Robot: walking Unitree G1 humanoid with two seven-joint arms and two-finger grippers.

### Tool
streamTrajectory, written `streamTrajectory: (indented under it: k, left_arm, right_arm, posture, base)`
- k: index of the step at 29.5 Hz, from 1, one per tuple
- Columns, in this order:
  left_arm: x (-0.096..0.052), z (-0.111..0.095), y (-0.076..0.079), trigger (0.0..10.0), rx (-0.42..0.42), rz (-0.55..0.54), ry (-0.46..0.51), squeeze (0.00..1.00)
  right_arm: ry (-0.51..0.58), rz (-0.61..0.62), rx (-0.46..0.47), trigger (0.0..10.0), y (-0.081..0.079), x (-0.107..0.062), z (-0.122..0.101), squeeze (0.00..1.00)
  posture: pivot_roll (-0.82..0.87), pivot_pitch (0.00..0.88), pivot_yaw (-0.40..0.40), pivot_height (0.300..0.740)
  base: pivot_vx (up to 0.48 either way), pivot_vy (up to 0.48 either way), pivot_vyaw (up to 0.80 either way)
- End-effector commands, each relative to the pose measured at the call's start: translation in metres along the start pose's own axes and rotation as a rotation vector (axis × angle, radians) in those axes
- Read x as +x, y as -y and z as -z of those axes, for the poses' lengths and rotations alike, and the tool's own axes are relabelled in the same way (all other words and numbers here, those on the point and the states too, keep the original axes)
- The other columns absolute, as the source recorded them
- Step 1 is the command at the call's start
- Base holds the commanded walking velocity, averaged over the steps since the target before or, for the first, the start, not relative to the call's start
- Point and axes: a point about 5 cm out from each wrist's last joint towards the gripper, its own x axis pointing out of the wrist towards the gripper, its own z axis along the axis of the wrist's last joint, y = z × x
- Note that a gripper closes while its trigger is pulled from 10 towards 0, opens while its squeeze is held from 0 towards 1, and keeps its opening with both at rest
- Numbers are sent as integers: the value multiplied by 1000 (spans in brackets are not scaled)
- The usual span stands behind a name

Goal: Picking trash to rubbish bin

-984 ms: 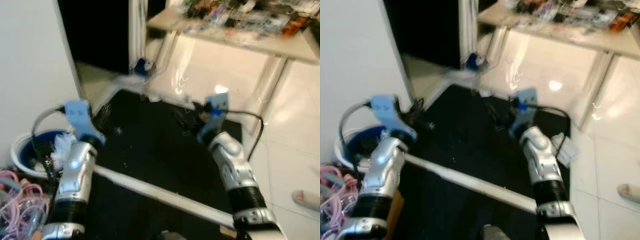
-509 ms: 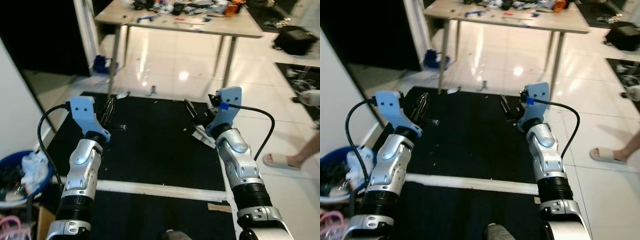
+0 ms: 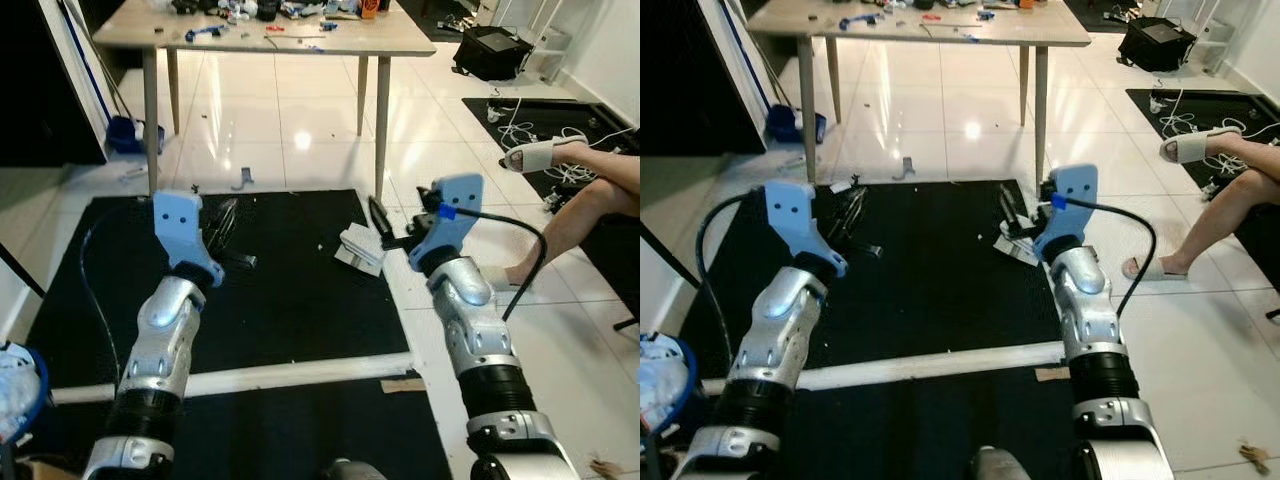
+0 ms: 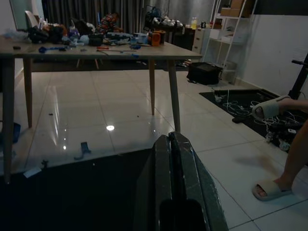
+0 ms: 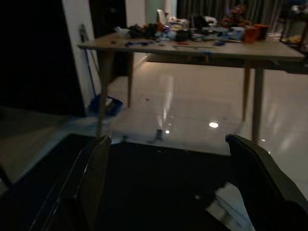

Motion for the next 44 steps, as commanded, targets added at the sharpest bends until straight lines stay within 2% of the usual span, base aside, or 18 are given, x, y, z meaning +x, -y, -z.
streamTrajectory:
  k: [1,9,21,35,44]
  left_arm:
    - [-1,2,-2,10000,4,3,-9,0]
    - [-1,2,-1,10000,-2,10,-8,0]
    - [0,2,-1,10000,-8,21,-5,0]
    - [0,3,-1,10000,-10,27,-6,0]
    - [0,5,0,10000,-11,32,-6,0]
  right_arm:
    - [-3,-7,-4,10000,0,1,1,0]
    - [-15,-13,-10,10000,0,1,1,0]
    - [-26,-15,-9,10000,0,2,3,0]
    - [-30,-17,-10,10000,1,2,4,0]
    - [-35,-18,-13,10000,0,1,6,0]
  posture:
    - [6,0,-2,740]
    - [7,0,-3,740]
    - [1,0,-6,740]
    - [-2,0,-11,740]
    - [-3,0,-11,740]
  base:
    - [480,0,0]
    - [480,0,0]
    - [480,0,-702]
    - [480,0,0]
    - [480,0,-753]
